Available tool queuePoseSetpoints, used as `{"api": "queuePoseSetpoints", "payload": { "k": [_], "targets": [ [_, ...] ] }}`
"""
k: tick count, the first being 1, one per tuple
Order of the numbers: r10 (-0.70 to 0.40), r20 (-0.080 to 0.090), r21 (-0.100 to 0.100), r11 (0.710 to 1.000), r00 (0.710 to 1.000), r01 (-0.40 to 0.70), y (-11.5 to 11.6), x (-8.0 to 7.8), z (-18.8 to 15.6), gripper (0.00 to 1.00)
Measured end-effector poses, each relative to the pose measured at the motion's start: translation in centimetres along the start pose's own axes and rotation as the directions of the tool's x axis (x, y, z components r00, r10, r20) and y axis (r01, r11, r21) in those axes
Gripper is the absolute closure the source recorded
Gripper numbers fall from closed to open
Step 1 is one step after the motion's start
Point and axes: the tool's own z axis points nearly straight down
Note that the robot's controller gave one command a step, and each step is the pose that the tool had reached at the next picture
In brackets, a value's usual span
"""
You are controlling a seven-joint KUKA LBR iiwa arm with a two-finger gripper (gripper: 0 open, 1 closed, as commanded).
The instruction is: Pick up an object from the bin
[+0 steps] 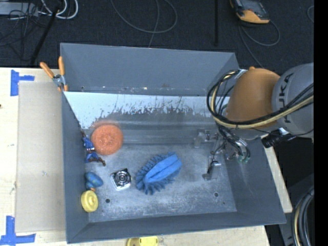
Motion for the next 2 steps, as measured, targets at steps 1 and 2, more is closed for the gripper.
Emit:
{"api": "queuePoseSetpoints", "payload": {
  "k": [1,2],
  "targets": [
    [-0.1,0.0,-0.002,0.995,0.995,0.1,4.4,-2.4,2.4,0.0],
    [-0.059,0.0,-0.002,0.998,0.998,0.059,8.9,-3.8,4.6,0.0]
  ]
}}
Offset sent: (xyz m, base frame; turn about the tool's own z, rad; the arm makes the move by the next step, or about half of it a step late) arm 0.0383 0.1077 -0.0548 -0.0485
